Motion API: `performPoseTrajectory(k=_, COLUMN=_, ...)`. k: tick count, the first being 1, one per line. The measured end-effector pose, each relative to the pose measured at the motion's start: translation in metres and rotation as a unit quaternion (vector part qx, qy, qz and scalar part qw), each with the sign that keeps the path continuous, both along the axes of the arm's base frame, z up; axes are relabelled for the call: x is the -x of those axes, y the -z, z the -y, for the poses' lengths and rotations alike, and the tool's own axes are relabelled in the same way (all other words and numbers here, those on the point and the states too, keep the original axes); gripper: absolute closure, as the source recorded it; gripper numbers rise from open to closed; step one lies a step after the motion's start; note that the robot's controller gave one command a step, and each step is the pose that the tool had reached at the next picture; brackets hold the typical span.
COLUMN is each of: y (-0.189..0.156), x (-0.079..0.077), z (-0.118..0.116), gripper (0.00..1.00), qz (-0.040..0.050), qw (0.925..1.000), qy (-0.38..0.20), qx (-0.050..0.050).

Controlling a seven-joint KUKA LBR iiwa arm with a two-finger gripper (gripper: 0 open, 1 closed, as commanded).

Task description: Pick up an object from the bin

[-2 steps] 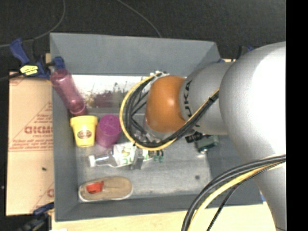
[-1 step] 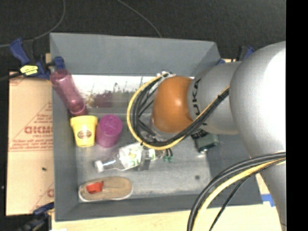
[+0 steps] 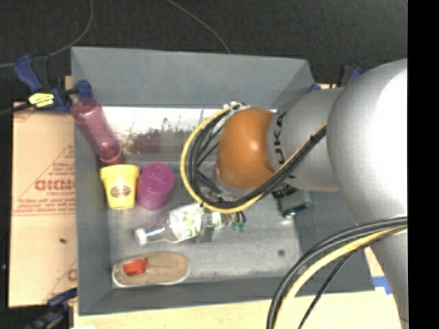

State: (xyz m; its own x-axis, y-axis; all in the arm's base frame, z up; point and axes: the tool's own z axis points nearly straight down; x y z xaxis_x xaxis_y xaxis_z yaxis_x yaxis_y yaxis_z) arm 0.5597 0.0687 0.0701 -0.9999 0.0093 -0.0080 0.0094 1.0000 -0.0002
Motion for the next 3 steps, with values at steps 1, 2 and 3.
performPoseTrajectory(k=1, y=-0.024, x=-0.017, z=0.014, gripper=1.0, qz=0.0018, qw=0.9998, qy=-0.018, qx=0.001)
performPoseTrajectory(k=2, y=-0.007, x=-0.016, z=0.007, gripper=1.0, qz=0.0008, qw=1.0, qy=0.002, qx=-0.001)
performPoseTrajectory(k=3, y=-0.078, x=-0.018, z=0.013, gripper=1.0, qz=0.0003, qw=1.0, qy=-0.006, qx=0.001)
